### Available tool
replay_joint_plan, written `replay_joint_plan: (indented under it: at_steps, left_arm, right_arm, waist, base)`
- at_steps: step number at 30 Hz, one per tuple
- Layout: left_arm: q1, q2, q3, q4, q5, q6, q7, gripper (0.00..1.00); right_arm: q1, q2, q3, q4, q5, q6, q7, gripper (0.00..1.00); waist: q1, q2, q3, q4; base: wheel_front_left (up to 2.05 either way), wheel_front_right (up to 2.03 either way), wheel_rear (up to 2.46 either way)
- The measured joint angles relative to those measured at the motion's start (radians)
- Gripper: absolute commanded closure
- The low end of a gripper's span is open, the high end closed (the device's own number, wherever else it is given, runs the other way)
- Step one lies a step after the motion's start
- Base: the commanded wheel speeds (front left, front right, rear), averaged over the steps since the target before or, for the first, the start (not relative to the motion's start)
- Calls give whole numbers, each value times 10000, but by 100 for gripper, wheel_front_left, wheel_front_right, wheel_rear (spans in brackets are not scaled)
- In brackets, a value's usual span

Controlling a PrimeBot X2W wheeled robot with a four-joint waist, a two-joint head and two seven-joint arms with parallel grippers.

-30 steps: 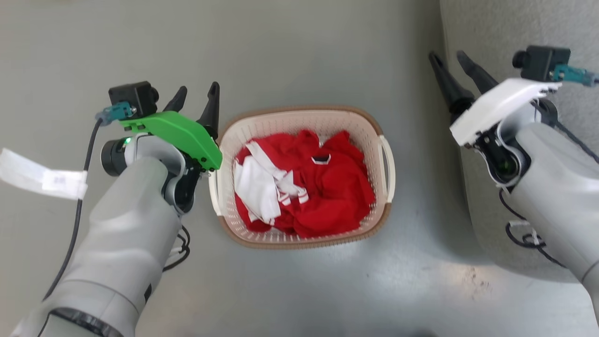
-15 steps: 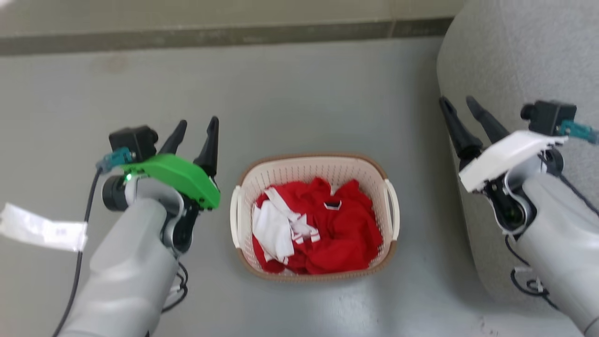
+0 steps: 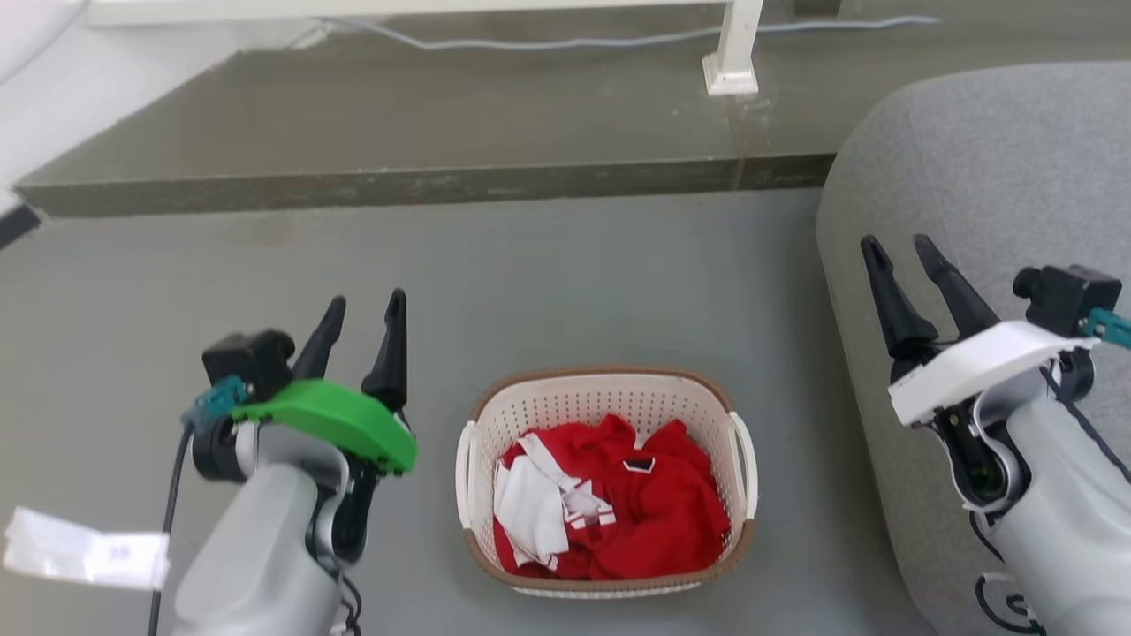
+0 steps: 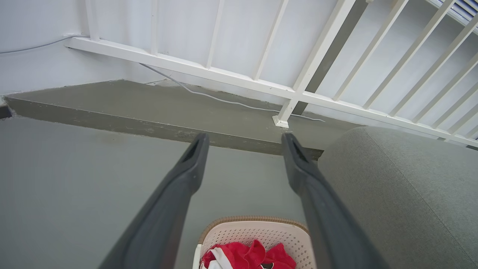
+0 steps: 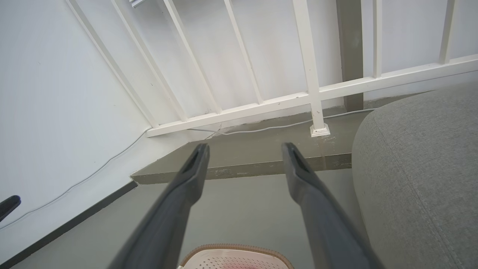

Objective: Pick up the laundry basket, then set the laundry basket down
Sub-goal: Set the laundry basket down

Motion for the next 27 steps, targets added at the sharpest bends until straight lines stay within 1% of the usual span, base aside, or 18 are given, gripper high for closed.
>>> replay_joint_plan:
  at_steps: [1, 4, 7, 11, 16, 20, 27]
  left_arm:
    - [143, 0, 69, -138, 61, 35, 0, 0]
    - [624, 0, 270, -506, 497, 96, 0, 0]
    - [1003, 0, 462, -865, 669, 174, 0, 0]
    - [1355, -8, 658, -1306, 1106, 176, 0, 0]
    - [1783, -29, 798, -1708, 1279, 205, 0, 0]
    - [2046, -67, 909, -1941, 1601, 205, 0, 0]
    - [2417, -176, 1020, -2259, 1799, 201, 0, 0]
  right_arm:
    - [103, -2, -73, -96, -163, -8, -2, 0]
    - [454, 48, -364, -374, -495, -169, -2, 0]
    - [801, 115, -573, -619, -863, -253, -2, 0]
    - [1171, 247, -823, -922, -1183, -265, -2, 0]
    - [1560, 437, -1045, -1218, -1567, -265, -2, 0]
    - [1793, 581, -1210, -1361, -1743, -261, -2, 0]
    - [2174, 782, -1530, -1557, -2036, -245, -2, 0]
  waist:
    - [0, 0, -78, 9]
    - [0, 0, -272, 31]
    - [0, 0, -410, 48]
    - [0, 0, -505, 68]
    - [1, 0, -546, 84]
    - [1, 0, -558, 82]
    - [1, 0, -587, 62]
  base:
    - [0, 0, 0]
    - [0, 0, 0]
    - [0, 0, 0]
    - [0, 0, 0]
    - [0, 0, 0]
    - [0, 0, 0]
    - [0, 0, 0]
